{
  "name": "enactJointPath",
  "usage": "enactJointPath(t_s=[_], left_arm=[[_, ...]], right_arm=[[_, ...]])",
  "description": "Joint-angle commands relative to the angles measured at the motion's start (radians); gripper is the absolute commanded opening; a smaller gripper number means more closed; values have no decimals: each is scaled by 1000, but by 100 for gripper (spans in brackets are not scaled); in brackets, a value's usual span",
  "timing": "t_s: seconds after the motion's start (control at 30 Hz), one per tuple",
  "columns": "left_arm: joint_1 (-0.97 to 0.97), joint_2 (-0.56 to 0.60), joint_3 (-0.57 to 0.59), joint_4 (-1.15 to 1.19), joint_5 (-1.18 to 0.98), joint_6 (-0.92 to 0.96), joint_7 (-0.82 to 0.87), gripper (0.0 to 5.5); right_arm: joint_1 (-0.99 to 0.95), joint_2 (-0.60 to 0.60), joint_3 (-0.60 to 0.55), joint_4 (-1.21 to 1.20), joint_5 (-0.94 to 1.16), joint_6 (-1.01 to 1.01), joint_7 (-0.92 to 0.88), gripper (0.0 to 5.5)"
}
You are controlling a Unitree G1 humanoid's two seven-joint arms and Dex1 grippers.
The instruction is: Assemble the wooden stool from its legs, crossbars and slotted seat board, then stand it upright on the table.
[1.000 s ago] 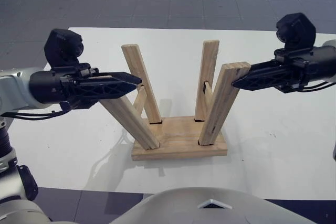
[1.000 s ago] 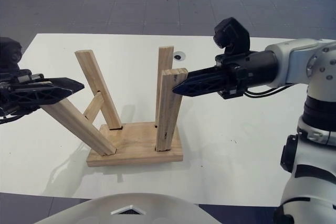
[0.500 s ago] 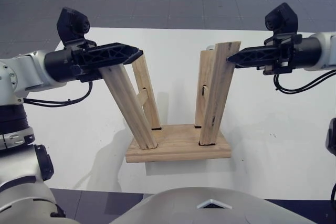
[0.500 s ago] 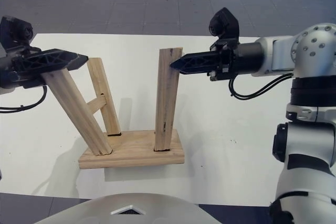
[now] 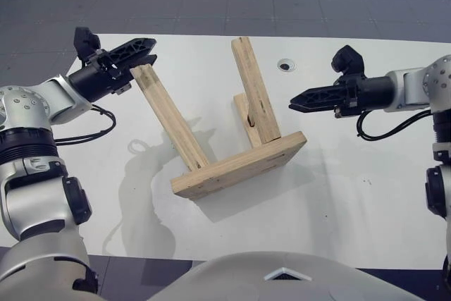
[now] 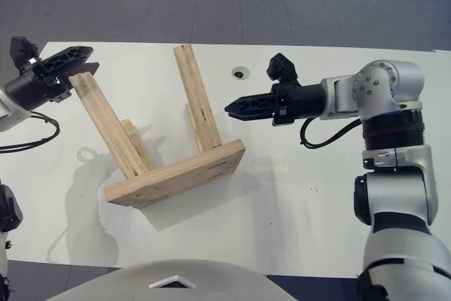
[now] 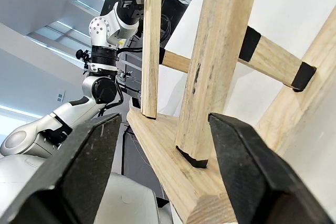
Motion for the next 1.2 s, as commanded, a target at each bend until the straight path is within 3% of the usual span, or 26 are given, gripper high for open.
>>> enactJointPath(t_s=[0.03,0.23,0.33,0.4,0.57,0.67,0.83,1.03,1.2], left_arm=[[19,-11,37,40,61,-18,-15,387],[-26,63,204,72,49,-42,-43,387],[8,124,317,-48,-31,31,-97,387],[115,146,383,-231,-86,81,-137,387],[710,180,429,-872,-26,61,-278,387],[1004,215,412,-1047,125,-78,-399,387],[1201,243,338,-1170,286,-279,-547,387],[1146,212,52,-1181,531,-473,-404,387],[1081,150,-59,-1209,549,-481,-310,387]], right_arm=[[14,-1,-26,-37,-20,13,-10,391],[64,-36,-22,-48,-63,-23,14,486],[93,-56,-5,-8,-139,-132,37,534],[116,-73,6,8,-200,-236,64,534],[218,-209,109,12,-390,-580,311,534],[259,-274,165,50,-497,-719,408,534],[302,-271,196,115,-634,-976,486,534],[303,-189,173,89,-659,-988,478,534],[310,-162,167,63,-668,-984,474,534]])
